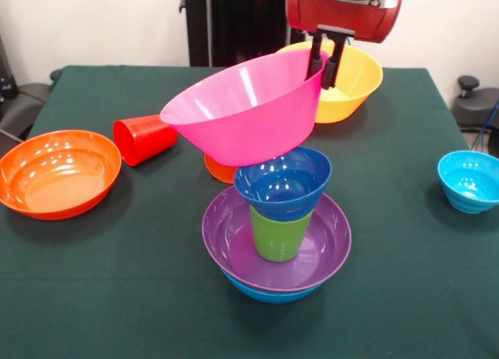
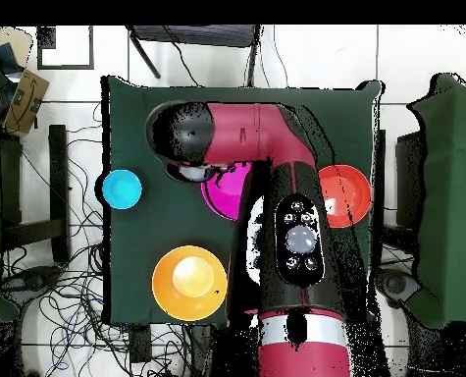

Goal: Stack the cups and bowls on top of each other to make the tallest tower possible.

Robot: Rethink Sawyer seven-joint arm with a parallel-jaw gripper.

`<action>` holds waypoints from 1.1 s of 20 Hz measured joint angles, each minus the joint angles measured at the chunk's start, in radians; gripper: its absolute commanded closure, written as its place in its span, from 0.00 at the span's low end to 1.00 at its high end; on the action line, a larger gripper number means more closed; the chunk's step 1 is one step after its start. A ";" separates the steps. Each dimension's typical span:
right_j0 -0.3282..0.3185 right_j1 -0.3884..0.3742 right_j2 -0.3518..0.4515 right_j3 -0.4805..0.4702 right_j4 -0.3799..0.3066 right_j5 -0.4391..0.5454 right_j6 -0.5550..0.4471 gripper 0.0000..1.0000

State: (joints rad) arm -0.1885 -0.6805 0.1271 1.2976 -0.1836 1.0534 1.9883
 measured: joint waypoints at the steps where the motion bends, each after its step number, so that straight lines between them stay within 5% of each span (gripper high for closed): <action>1: 0.004 0.002 -0.001 -0.007 0.000 0.010 0.000 1.00; 22: 0.028 0.069 -0.010 -0.163 -0.047 0.103 0.000 1.00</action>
State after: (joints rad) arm -0.1604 -0.6117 0.1170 1.1347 -0.2310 1.1569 1.9883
